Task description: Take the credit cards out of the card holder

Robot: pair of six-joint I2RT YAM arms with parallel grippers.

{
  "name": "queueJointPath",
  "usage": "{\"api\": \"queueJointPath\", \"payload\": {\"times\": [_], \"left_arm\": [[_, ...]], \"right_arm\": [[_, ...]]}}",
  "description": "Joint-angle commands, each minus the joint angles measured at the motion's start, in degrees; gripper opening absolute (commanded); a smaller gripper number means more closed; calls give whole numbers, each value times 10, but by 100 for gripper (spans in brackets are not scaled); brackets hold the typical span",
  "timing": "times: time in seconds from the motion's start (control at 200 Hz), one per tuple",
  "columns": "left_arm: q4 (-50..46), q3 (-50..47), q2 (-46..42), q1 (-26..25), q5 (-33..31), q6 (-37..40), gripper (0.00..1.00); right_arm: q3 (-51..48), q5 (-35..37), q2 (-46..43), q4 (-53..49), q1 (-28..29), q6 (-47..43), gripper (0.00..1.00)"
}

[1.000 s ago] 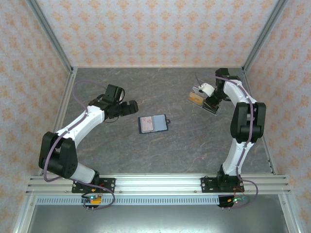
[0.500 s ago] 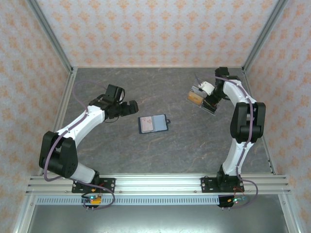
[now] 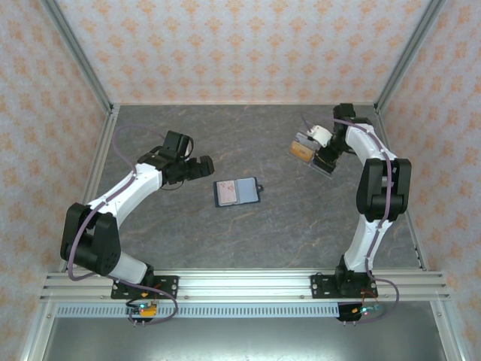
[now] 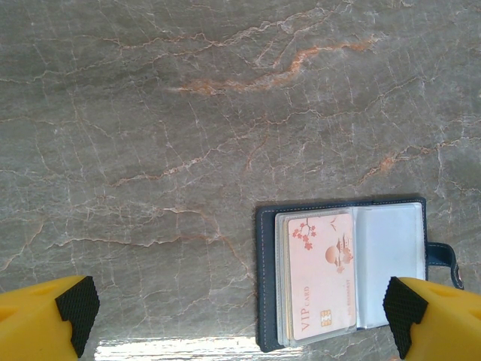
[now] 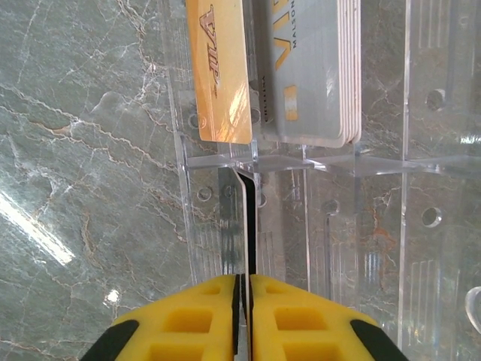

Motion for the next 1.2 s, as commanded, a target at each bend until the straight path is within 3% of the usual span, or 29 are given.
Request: {"api": "queueJointPath", "payload": {"times": [0.0,0.275,0.415,0.586,0.711,0.906,1.026,1.101,1.191], "left_arm": [[-7,-3,6,0,-6,3,100],[-8,1,5,0,-6,3,100],[-8,-2,1,0,-13,-2,100],[-4,-9,-4,0,-20,-9,100],[3,-14,-1,0,-17,-16,100],[30,-24,14,0,24,-28,100],[47,-30,25,-1,45,-49,100],[62,-36,32,-2,59,-59,100],[64,-36,43,-4,61,-76,100]], "right_arm": [[0,-5,9,-1,-4,-9,15],[-4,-32,-27,1,-7,6,19],[-9,-66,-66,3,-5,57,22],[-45,-84,-129,73,8,227,18],[-82,-73,-172,119,51,362,17],[-92,-139,-199,111,101,539,27],[-86,-106,-180,85,147,621,29],[-89,-43,-168,80,186,646,38],[-90,-31,-143,97,217,695,43]]}}
